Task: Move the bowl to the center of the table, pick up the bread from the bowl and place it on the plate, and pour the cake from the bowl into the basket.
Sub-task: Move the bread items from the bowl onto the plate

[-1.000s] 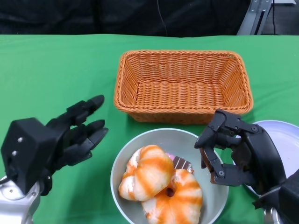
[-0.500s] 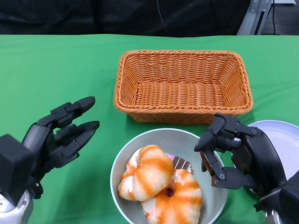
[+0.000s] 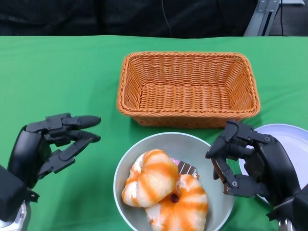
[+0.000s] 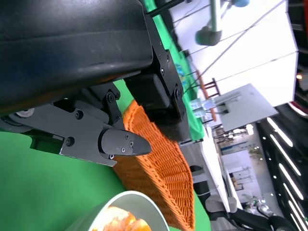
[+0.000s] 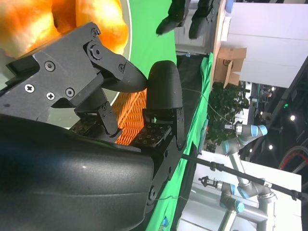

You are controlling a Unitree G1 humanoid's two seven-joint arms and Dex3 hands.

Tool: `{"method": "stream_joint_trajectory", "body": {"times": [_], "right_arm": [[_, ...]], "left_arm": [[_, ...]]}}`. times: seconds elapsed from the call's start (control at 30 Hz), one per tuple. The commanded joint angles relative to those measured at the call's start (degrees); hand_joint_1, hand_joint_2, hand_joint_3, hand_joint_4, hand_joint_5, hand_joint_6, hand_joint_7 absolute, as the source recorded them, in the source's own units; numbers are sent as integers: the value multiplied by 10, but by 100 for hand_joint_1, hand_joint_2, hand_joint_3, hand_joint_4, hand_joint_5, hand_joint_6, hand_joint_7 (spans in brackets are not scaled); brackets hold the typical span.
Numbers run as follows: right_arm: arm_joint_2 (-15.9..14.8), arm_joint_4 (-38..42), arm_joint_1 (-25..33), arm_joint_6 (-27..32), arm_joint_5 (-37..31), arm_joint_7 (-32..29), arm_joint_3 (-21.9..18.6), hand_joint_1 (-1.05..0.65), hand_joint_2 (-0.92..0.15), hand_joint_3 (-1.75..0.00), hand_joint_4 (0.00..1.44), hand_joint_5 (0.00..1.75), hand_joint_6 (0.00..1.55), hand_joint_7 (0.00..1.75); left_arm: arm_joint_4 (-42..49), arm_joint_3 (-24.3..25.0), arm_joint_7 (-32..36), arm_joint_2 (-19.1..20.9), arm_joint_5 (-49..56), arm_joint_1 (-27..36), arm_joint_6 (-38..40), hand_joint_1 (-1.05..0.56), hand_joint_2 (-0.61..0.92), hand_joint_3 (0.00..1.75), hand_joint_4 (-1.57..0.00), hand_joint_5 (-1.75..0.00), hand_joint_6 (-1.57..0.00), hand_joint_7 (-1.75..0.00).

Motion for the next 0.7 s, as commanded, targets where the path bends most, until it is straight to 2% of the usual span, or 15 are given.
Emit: {"method": "stream_joint_trajectory", "body": {"times": [0.03,0.17,0.3,0.37,0.4,0.43,0.47,0.5,0.63,0.7], "right_arm": [[-9,5,4,-10,9,5,-7,-15,-58,-103,78,165,77,127],[-17,-2,5,-7,3,7,-10,-14,-59,-100,77,160,77,119],[-26,-15,8,-14,-3,9,-9,-16,-63,-83,76,140,80,89],[-31,-31,12,-11,-7,10,-5,-19,-70,-62,74,128,83,67],[-37,-43,14,-17,-26,7,-1,-22,-76,-48,73,125,84,59],[-43,-52,15,-24,-46,3,2,-28,-85,-26,69,121,82,49],[-49,-60,15,-34,-67,-1,5,-30,-88,-17,67,118,81,44],[-58,-72,15,-45,-101,-8,8,-33,-90,-12,65,115,79,41],[-86,-111,6,-76,-231,-40,20,-52,-92,-3,64,68,75,11],[-97,-143,5,-72,-308,-54,30,-60,-92,-5,61,59,70,4]], "left_arm": [[32,8,36,11,31,-15,-37,0,92,38,-81,-122,-92,-87],[58,8,57,11,45,-26,-55,1,91,42,-80,-130,-82,-106],[73,6,75,10,57,-33,-64,0,90,43,-81,-132,-81,-110],[81,5,82,10,62,-36,-69,0,89,44,-82,-132,-81,-111],[86,5,85,9,63,-39,-71,-1,89,44,-82,-132,-81,-111],[89,4,85,8,62,-40,-72,-1,88,44,-82,-131,-81,-111],[91,4,85,7,60,-41,-71,-1,88,45,-82,-131,-81,-111],[92,4,87,6,60,-42,-70,-1,88,45,-82,-131,-81,-111],[99,2,93,4,63,-46,-70,-1,89,46,-80,-131,-80,-110],[102,1,99,2,66,-47,-70,-1,88,46,-80,-130,-80,-109]]}}
